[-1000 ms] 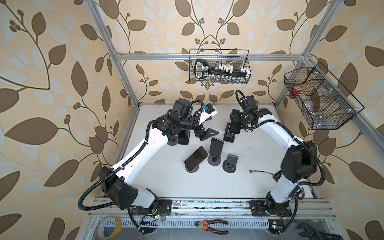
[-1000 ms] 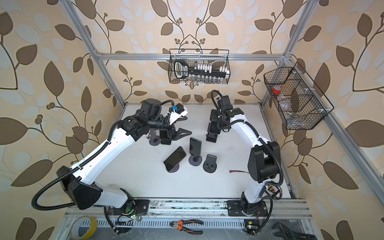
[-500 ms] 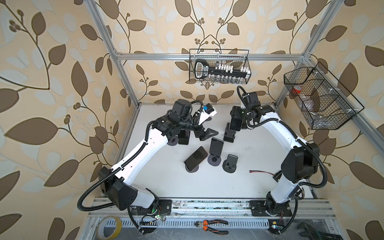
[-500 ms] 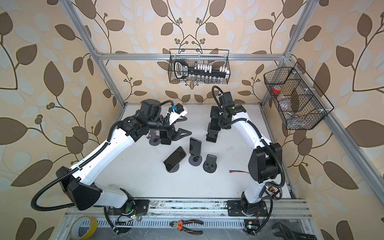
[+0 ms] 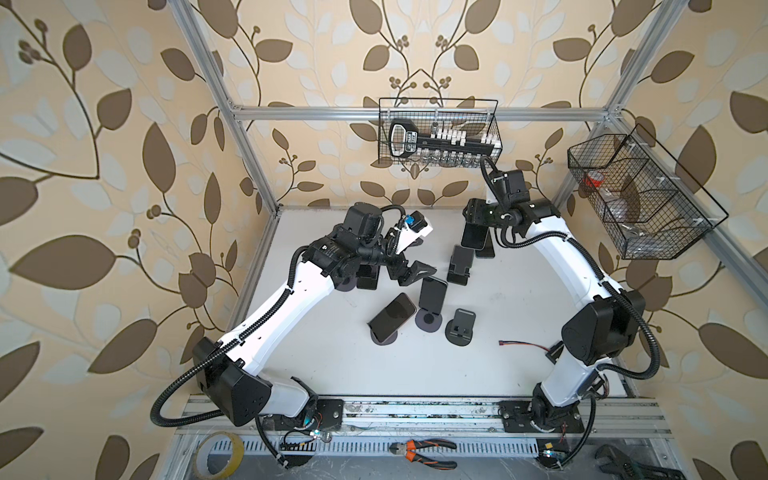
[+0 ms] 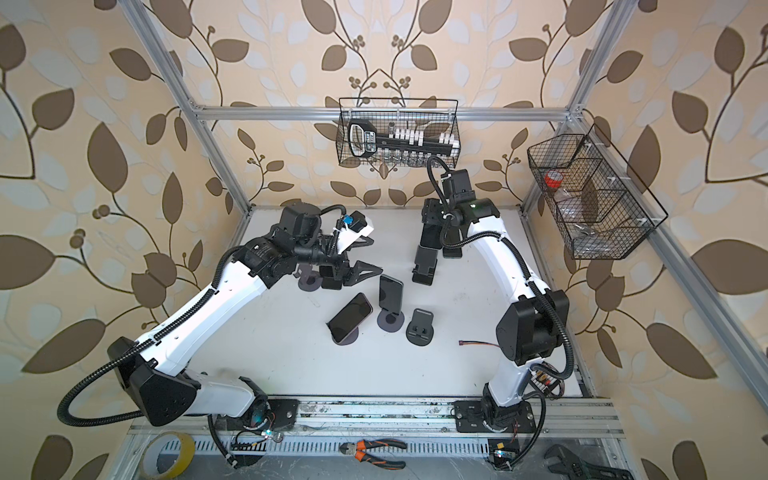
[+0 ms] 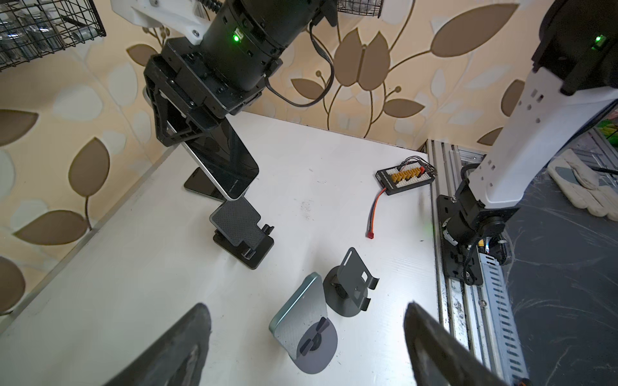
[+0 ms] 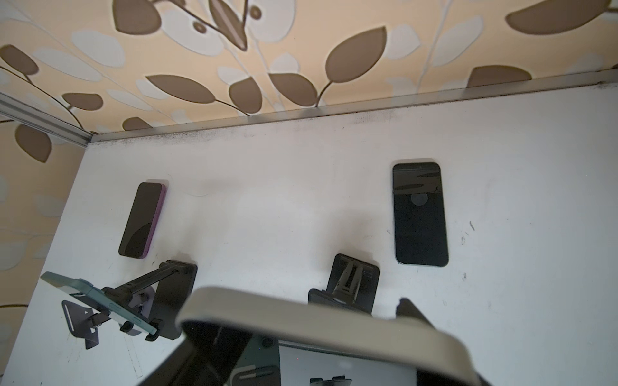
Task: Remove the phone from the phone stand
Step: Remove the phone from the phone stand, then place the phone to the middle-right of the table.
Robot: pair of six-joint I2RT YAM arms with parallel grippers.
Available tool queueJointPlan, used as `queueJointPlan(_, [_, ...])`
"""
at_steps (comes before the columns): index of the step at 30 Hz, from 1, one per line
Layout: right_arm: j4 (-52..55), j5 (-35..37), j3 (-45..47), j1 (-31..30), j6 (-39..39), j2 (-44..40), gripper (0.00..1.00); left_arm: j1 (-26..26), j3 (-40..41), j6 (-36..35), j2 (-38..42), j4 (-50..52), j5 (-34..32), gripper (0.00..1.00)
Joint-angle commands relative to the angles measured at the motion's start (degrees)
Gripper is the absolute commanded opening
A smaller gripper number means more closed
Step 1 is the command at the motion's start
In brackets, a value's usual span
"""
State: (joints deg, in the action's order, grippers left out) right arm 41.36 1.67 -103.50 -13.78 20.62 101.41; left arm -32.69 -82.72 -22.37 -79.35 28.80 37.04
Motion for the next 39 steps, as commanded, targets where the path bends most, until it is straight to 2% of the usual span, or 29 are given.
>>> queueJointPlan(1, [1.3,-0.8,-3.2,0.7,-1.4,1.9,0.64,-0.4,0.0,-0.7,1.7,-1.2,1.2,0.90])
queueJointPlan(12, [3.2,-0.6,-5.3,3.4,-4.0,3.6,0.64,-0.4,-0.5,-0.1,0.3,-1.6,1.4,0.90])
queueJointPlan(26, [3.7,-0.4,2.5,9.5,-5.3,-2.0,0.64,-0.5,-1.1,0.7,-0.7,-2.6,2.8,0.90])
queueJointPlan(39, [3.5,-0.5,10.3,11.2,-5.5,-7.6,0.64,-2.5,-1.5,4.0,-1.4,-2.6,2.5,0.90])
